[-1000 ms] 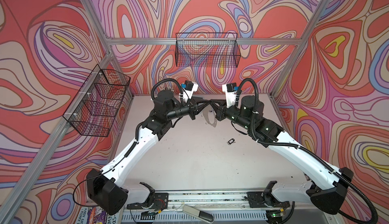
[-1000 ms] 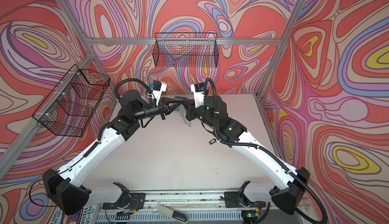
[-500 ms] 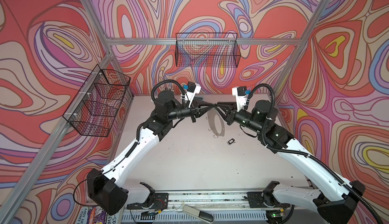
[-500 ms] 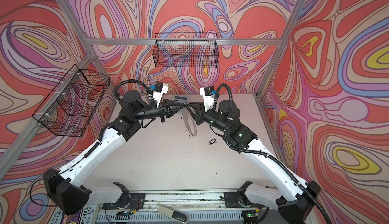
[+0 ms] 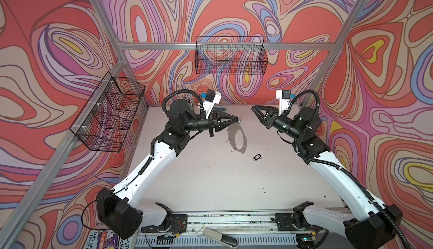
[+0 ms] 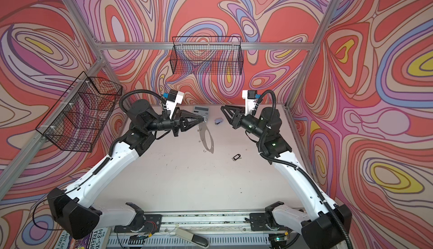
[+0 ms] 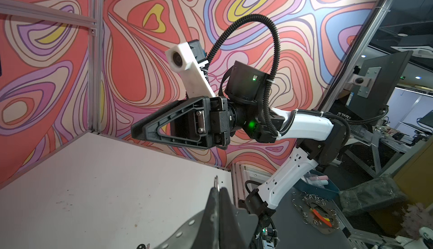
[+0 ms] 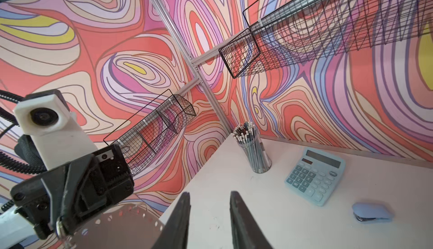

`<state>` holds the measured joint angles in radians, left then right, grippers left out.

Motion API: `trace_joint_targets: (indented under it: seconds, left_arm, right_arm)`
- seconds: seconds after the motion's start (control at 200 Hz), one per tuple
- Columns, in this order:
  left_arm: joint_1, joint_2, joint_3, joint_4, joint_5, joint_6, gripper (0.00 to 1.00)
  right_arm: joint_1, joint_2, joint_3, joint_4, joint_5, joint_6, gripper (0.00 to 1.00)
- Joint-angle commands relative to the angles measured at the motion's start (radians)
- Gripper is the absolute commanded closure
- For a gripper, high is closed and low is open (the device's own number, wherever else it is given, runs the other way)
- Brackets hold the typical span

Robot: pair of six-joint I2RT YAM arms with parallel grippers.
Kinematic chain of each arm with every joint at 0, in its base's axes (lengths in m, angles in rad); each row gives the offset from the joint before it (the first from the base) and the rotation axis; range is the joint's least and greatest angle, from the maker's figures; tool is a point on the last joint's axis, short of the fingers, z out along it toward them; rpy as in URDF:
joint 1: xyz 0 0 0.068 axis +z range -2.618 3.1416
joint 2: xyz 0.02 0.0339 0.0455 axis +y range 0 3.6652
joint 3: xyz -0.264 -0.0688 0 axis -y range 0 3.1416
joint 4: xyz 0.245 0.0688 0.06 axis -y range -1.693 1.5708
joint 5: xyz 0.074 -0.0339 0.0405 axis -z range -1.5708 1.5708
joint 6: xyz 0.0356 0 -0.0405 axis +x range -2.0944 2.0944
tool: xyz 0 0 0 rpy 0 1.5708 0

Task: Attach keys to a key ring
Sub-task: Pass the keyring.

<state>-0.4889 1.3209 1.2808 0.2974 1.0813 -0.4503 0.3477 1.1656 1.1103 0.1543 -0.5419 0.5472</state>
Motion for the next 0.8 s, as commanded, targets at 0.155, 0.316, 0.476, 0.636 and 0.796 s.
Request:
trace_joint_targets:
  seconds: [0.155,0.316,0.476,0.636,0.796]
  left_arm:
    - [0.015,-0.003,-0.012,0.075,0.052,-0.028,1.0]
    - [0.022,0.01,-0.005,0.089,0.078,-0.042,1.0]
    - [0.029,0.027,0.004,0.091,0.095,-0.044,1.0]
    - [0.03,0.047,0.014,0.125,0.114,-0.075,1.0]
    - [0.035,0.049,0.027,0.09,0.115,-0.042,1.0]
  right_arm:
    - [-0.005,0.034,-0.004,0.178,-0.146,0.107,0.68]
    - [-0.005,0.061,-0.024,0.35,-0.276,0.221,0.69]
    - [-0.003,0.096,-0.042,0.505,-0.349,0.344,0.72]
    - [-0.001,0.134,-0.052,0.617,-0.416,0.446,0.74]
    - [0.007,0.185,-0.066,0.776,-0.457,0.586,0.75]
